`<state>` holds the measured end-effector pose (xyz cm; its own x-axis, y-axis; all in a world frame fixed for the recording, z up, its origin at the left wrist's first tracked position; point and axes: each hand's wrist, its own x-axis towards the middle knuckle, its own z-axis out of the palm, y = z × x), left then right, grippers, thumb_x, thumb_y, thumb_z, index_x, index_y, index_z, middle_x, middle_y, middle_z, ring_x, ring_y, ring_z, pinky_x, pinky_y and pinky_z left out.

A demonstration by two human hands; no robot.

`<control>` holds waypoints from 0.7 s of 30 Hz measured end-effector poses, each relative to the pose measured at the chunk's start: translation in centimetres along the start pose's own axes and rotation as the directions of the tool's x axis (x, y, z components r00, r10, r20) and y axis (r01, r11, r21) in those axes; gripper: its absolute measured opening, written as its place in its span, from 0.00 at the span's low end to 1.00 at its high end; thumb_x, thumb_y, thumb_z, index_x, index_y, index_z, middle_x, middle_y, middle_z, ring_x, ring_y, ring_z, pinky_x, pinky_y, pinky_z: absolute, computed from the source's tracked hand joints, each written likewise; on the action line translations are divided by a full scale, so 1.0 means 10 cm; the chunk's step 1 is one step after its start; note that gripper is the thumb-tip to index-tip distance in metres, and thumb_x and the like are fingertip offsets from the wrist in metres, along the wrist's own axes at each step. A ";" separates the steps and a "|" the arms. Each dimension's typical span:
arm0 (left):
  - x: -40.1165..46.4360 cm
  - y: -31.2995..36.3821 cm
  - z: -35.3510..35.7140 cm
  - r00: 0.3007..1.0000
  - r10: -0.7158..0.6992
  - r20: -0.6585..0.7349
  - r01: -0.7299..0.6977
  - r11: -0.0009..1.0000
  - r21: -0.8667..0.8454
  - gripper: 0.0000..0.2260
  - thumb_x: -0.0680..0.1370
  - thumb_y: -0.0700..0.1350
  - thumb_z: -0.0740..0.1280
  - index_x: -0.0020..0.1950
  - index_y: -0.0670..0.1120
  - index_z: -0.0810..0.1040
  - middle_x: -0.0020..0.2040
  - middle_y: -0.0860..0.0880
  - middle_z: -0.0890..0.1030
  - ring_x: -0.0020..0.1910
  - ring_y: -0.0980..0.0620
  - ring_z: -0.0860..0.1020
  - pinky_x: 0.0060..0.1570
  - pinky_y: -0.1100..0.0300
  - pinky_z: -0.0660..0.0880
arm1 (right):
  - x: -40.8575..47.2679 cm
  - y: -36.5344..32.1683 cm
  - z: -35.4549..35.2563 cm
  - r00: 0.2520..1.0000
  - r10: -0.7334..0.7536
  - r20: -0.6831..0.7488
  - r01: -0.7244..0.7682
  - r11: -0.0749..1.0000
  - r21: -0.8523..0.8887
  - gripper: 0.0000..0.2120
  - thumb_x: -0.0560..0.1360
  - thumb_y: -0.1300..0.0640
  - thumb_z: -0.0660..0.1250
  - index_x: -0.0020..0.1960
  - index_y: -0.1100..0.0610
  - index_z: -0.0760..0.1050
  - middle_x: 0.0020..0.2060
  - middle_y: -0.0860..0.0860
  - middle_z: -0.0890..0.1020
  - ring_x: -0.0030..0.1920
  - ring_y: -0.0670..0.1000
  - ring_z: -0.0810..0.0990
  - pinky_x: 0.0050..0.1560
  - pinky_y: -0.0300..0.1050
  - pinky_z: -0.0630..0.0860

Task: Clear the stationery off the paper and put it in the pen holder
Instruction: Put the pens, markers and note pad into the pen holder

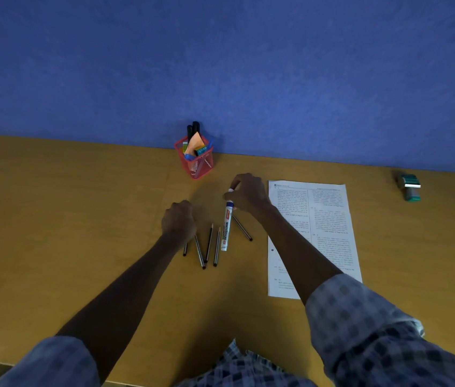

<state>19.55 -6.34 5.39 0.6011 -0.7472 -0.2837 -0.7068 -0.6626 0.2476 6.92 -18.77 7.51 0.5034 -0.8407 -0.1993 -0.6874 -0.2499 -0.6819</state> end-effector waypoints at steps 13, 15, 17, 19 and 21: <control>0.57 0.19 -1.41 0.732 0.082 -0.676 -0.503 0.734 -0.455 0.09 0.71 0.40 0.66 0.48 0.41 0.82 0.44 0.44 0.83 0.38 0.51 0.81 0.37 0.62 0.76 | 0.37 -0.61 -0.48 0.828 -0.068 -0.556 0.369 0.813 0.450 0.07 0.75 0.61 0.70 0.51 0.61 0.74 0.38 0.48 0.80 0.35 0.35 0.80 0.34 0.32 0.74; 0.67 0.27 -1.46 0.714 0.189 -0.674 -0.539 0.762 -0.358 0.09 0.72 0.39 0.66 0.49 0.40 0.82 0.45 0.44 0.83 0.39 0.51 0.81 0.38 0.63 0.75 | 0.43 -0.71 -0.47 0.809 -0.104 -0.579 0.414 0.800 0.435 0.07 0.76 0.61 0.69 0.52 0.61 0.73 0.42 0.51 0.81 0.40 0.44 0.83 0.38 0.39 0.79; 0.76 0.34 -1.43 0.700 0.311 -0.643 -0.550 0.809 -0.208 0.11 0.72 0.39 0.66 0.51 0.39 0.83 0.48 0.42 0.83 0.43 0.49 0.82 0.43 0.62 0.76 | 0.49 -0.78 -0.43 0.808 -0.156 -0.568 0.435 0.809 0.396 0.06 0.77 0.61 0.68 0.52 0.61 0.73 0.43 0.53 0.80 0.43 0.53 0.84 0.43 0.50 0.82; 0.84 0.39 -1.36 0.702 0.391 -0.595 -0.550 0.829 -0.103 0.12 0.72 0.39 0.66 0.53 0.39 0.83 0.49 0.40 0.83 0.45 0.43 0.82 0.46 0.57 0.76 | 0.54 -0.81 -0.36 0.801 -0.225 -0.554 0.449 0.838 0.310 0.06 0.77 0.61 0.67 0.52 0.62 0.73 0.44 0.55 0.81 0.44 0.55 0.83 0.44 0.56 0.82; 0.89 0.43 -1.28 0.708 0.421 -0.567 -0.536 0.843 -0.044 0.11 0.73 0.39 0.66 0.53 0.39 0.83 0.48 0.40 0.83 0.45 0.41 0.81 0.45 0.55 0.74 | 0.58 -0.81 -0.30 0.791 -0.295 -0.536 0.457 0.867 0.198 0.06 0.77 0.60 0.66 0.52 0.62 0.73 0.43 0.56 0.81 0.43 0.54 0.82 0.43 0.56 0.81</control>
<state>26.68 -16.49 15.80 0.3395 -0.8375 0.4281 -0.9016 -0.1602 0.4017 13.85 -23.09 13.97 0.3208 -0.8487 0.4204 -0.2623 -0.5061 -0.8216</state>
